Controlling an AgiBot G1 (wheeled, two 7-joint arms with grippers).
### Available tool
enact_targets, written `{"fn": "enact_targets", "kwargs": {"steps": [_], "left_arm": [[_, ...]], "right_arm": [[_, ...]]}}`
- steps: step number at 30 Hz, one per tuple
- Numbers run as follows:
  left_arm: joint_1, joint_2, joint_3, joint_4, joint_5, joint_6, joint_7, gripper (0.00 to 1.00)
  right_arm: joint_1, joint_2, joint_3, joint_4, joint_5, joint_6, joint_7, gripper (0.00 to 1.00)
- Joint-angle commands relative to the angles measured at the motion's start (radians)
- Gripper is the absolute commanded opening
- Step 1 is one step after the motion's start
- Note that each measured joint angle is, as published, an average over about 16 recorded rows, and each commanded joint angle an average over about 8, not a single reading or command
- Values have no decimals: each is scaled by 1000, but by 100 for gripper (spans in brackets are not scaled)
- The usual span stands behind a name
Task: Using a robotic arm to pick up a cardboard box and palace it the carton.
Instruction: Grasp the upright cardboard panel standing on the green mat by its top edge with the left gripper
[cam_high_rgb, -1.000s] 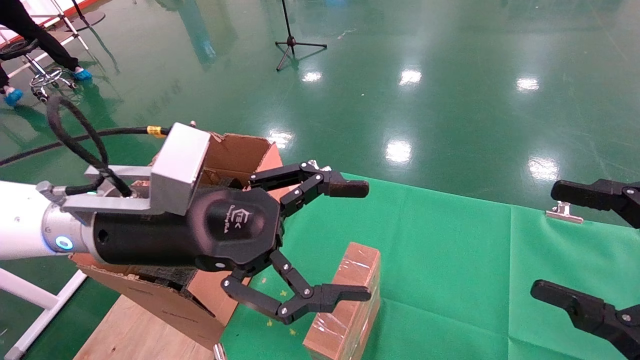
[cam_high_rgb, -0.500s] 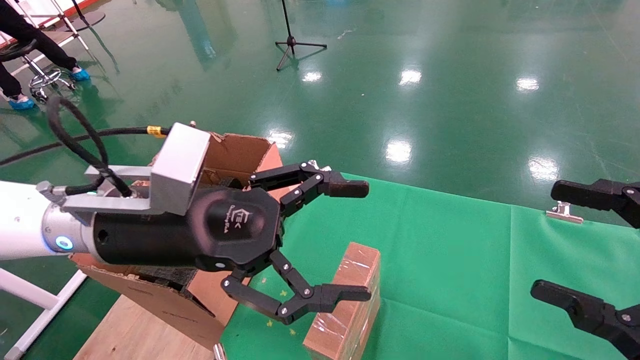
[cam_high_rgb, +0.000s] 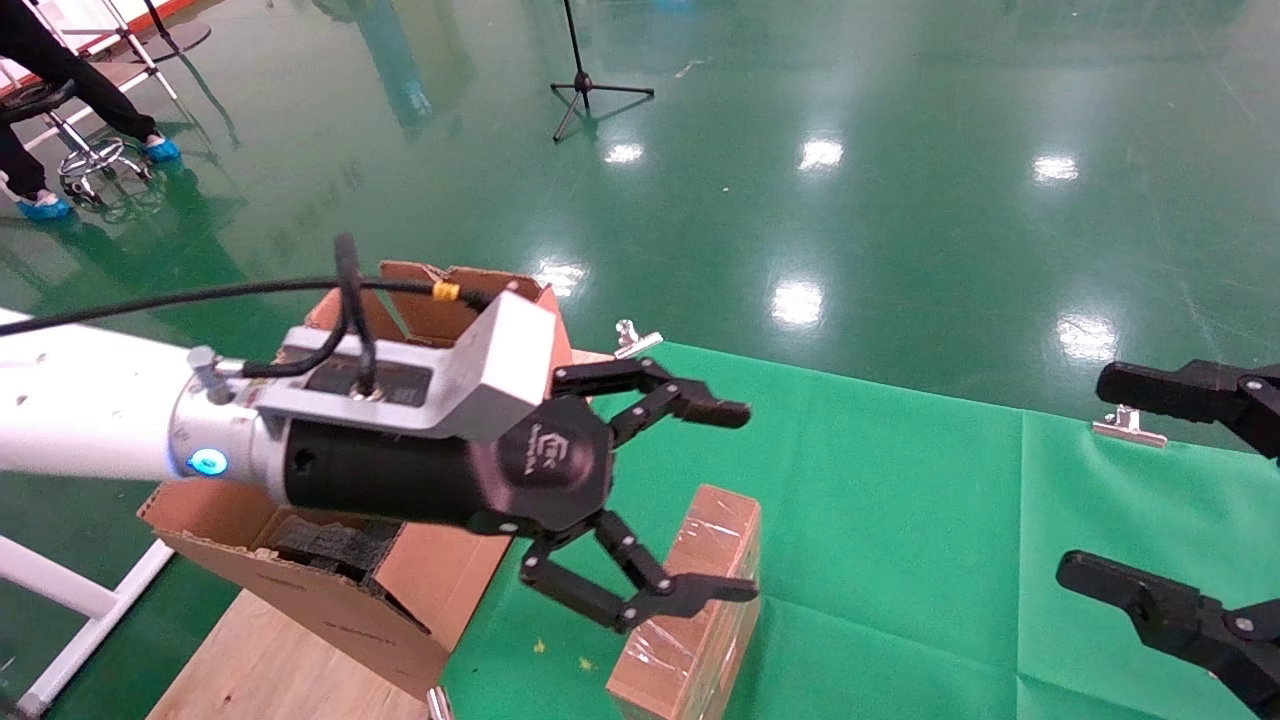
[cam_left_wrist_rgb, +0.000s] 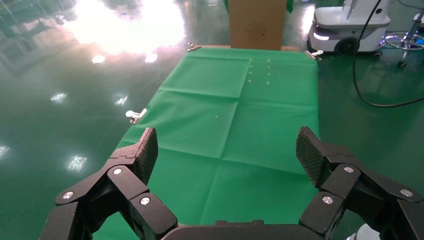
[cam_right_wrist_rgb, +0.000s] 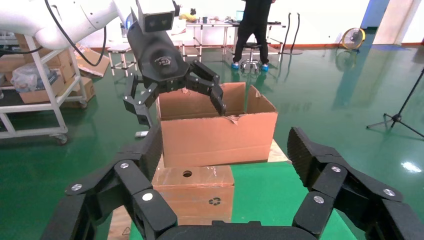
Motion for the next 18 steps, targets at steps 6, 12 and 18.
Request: {"fn": "enact_targets", "kwargs": {"steps": [6, 12, 18], "left_arm": [[-38, 8, 20, -3, 56, -13, -20, 100], [-165, 41, 84, -19, 255, -49, -119, 100], [-315, 115, 162, -15, 397, -13, -316, 100]], "right_arm": [[0, 0, 0, 0, 0, 0, 0, 0], [0, 0, 0, 0, 0, 0, 0, 0], [0, 0, 0, 0, 0, 0, 0, 0]]}}
